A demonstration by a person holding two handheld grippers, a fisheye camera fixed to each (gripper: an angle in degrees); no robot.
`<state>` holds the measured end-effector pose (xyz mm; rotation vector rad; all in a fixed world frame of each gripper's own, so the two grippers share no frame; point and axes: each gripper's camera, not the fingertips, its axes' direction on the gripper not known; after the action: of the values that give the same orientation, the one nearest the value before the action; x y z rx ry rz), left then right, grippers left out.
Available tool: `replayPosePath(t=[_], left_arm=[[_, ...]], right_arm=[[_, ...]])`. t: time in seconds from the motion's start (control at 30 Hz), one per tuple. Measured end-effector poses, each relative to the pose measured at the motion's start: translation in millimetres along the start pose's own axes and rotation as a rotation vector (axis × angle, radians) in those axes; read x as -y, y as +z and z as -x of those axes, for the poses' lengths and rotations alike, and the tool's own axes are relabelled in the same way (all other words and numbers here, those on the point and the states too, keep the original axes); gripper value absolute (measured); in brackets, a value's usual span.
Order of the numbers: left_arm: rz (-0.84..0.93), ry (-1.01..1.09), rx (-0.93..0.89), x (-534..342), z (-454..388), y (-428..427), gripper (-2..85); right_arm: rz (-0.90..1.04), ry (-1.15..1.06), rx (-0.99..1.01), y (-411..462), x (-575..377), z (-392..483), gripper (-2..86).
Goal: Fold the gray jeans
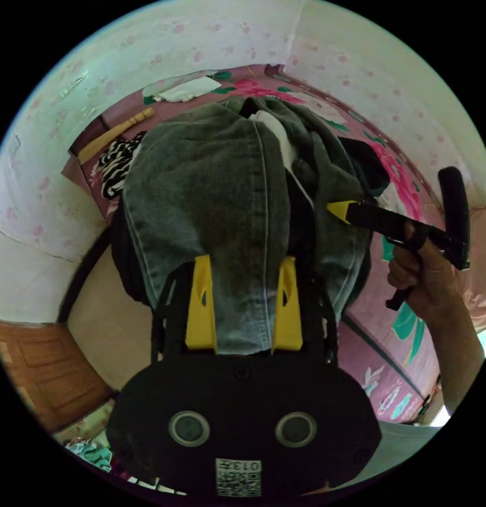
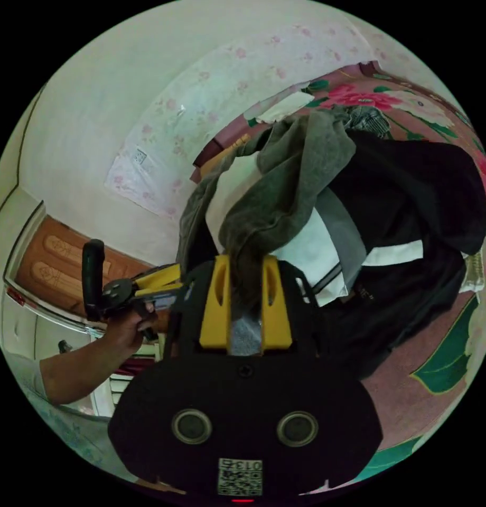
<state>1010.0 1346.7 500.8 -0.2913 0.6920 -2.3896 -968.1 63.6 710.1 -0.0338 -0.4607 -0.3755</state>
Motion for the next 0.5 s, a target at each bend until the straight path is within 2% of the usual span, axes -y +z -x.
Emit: replayPosePath(t=[0.07,0.17,0.33,0.43,0.5], left_arm=[[-0.013,0.004,-0.023,1,13,1,9.4],[-0.135,0.080,-0.164,-19,43,-23,3.4],[-0.264,0.081,-0.264,-32,109,-78,1.2],[-0.465,0.094,-0.394,-15,138,-138,0.8],[-0.685,0.260,-0.476,-14,126,-205,0.7]], right_arm=[[0.006,0.006,-0.054,-11,4,8,3.9],[-0.119,-0.077,-0.034,-70,-1,27,2.8],[-0.324,-0.068,-0.092,-205,-15,38,2.0],[-0.484,-0.068,-0.158,-302,-32,64,1.8],[-0.642,-0.137,-0.211,-391,-61,106,1.7]])
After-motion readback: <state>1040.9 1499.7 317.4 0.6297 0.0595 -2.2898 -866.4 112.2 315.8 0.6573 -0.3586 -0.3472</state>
